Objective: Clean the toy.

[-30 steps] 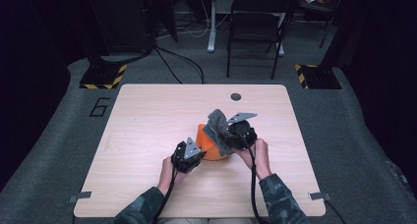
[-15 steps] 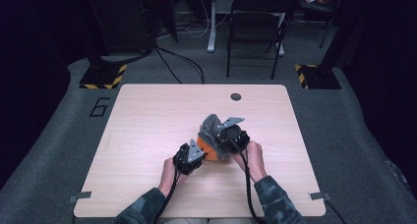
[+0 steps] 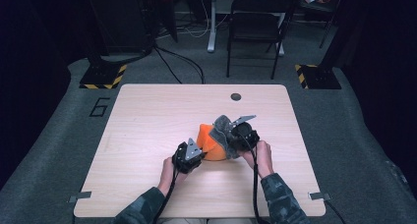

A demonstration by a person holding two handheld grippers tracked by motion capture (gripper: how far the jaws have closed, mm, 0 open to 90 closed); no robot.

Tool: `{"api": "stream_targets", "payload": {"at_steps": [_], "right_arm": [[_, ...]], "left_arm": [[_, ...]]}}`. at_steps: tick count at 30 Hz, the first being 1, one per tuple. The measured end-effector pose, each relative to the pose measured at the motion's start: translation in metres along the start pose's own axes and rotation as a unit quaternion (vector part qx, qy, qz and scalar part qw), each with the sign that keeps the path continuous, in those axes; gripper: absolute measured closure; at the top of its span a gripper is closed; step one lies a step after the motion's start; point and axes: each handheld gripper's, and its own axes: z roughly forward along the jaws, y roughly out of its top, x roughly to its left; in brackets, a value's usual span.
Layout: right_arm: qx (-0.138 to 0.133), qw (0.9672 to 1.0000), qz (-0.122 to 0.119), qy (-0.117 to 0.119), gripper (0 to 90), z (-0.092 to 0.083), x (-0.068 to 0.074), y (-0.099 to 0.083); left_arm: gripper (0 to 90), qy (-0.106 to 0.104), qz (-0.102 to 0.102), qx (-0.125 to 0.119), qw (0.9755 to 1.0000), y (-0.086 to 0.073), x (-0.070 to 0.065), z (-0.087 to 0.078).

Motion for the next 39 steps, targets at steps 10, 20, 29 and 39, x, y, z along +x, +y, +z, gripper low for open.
{"api": "stream_targets", "payload": {"at_steps": [10,20,29,39], "right_arm": [[0.040,0.9984,0.039,-0.008,71.9,0.016,-0.024,-0.017],[0.079,0.9940,0.075,-0.011,71.7,0.048,-0.034,-0.040],[0.054,0.9965,0.061,-0.019,72.2,0.014,-0.036,-0.021],[0.025,0.9994,-0.022,-0.001,72.1,0.001,0.014,0.009]], "left_arm": [[78.7,-0.007,-0.013,0.001,0.9999,-0.001,0.004,0.000],[78.7,-0.002,-0.009,0.004,1.0000,-0.002,0.004,0.001],[78.5,-0.010,-0.030,-0.005,0.9995,-0.005,0.010,0.000],[72.0,-0.010,-0.037,-0.019,0.9991,-0.006,0.013,-0.002]]}}
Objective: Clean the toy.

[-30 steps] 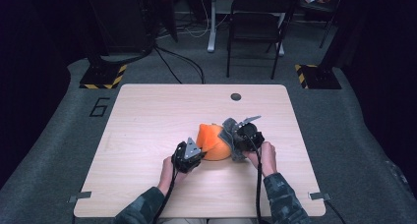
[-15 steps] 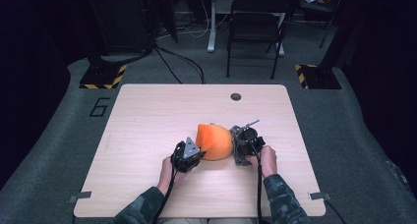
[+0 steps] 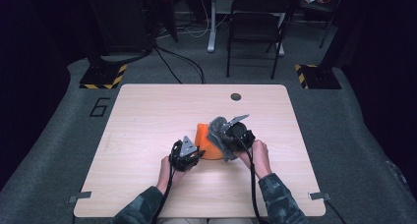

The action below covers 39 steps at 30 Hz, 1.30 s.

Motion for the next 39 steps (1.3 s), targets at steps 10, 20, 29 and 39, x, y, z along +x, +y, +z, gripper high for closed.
{"api": "stream_targets", "payload": {"at_steps": [10,20,29,39], "right_arm": [[-0.015,0.9994,0.031,0.010,72.2,0.011,-0.015,-0.001],[-0.022,0.9993,0.030,0.009,72.2,0.011,-0.014,-0.003],[-0.054,0.9984,0.019,0.001,72.3,-0.018,-0.003,0.010],[-0.039,0.9983,-0.036,-0.023,72.3,-0.004,0.023,0.012]], "left_arm": [[46.7,0.025,0.012,-0.001,0.9996,-0.006,-0.003,0.005],[81.1,0.034,0.006,-0.001,0.9994,-0.006,-0.007,0.011],[83.5,0.002,0.000,-0.026,0.9997,0.009,-0.009,-0.005],[83.4,-0.019,-0.022,-0.013,0.9995,0.011,-0.010,-0.005]]}}
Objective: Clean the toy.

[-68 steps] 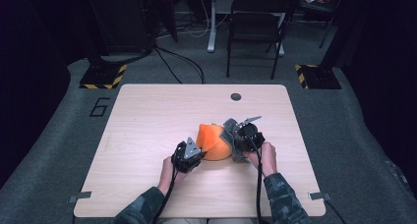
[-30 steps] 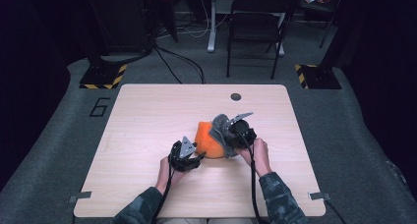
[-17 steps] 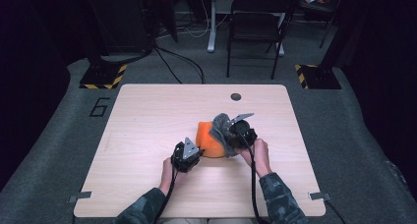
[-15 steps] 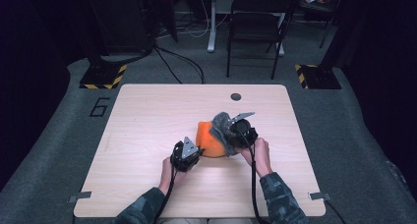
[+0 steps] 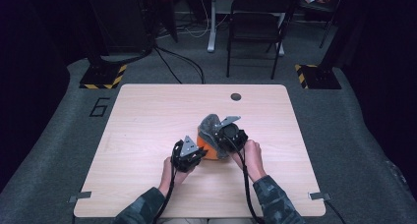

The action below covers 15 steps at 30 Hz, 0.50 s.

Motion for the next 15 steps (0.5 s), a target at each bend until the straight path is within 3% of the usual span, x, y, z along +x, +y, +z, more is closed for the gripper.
{"api": "stream_targets", "payload": {"at_steps": [7,15], "right_arm": [[0.015,0.9994,0.032,0.005,72.3,0.006,-0.019,-0.009],[0.049,0.9960,0.075,0.006,72.3,0.016,-0.045,-0.026]], "left_arm": [[82.6,-0.006,-0.012,0.006,0.9999,-0.003,0.006,0.001],[81.7,-0.001,-0.012,0.005,0.9999,-0.004,0.009,0.002]]}}
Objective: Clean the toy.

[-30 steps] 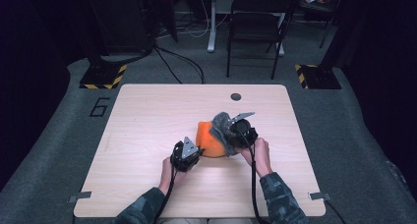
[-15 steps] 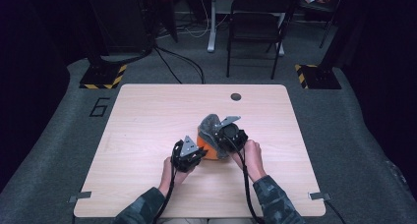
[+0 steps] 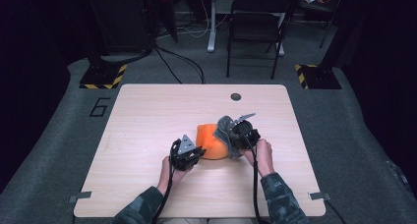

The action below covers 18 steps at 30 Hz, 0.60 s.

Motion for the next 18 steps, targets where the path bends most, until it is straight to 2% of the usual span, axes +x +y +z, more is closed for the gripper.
{"api": "stream_targets", "payload": {"at_steps": [7,13,14,16,18], "right_arm": [[0.026,0.9992,0.026,-0.010,72.2,0.015,-0.014,-0.010],[0.069,0.9961,0.054,-0.002,72.2,0.042,-0.024,-0.026],[0.060,0.9962,0.063,0.004,72.2,0.043,-0.026,-0.027],[0.065,0.9961,0.059,0.004,72.2,0.041,-0.027,-0.025],[0.058,0.9972,0.044,-0.012,72.5,0.031,-0.025,-0.021]], "left_arm": [[81.2,-0.001,0.001,0.001,1.0000,-0.001,0.001,0.000],[80.4,-0.001,-0.004,-0.002,1.0000,-0.002,0.003,0.000],[80.3,-0.001,-0.004,-0.003,1.0000,-0.002,0.003,0.000],[80.3,0.000,-0.003,-0.003,1.0000,-0.002,0.003,-0.001],[80.2,-0.001,-0.001,-0.002,1.0000,-0.002,0.002,0.000]]}}
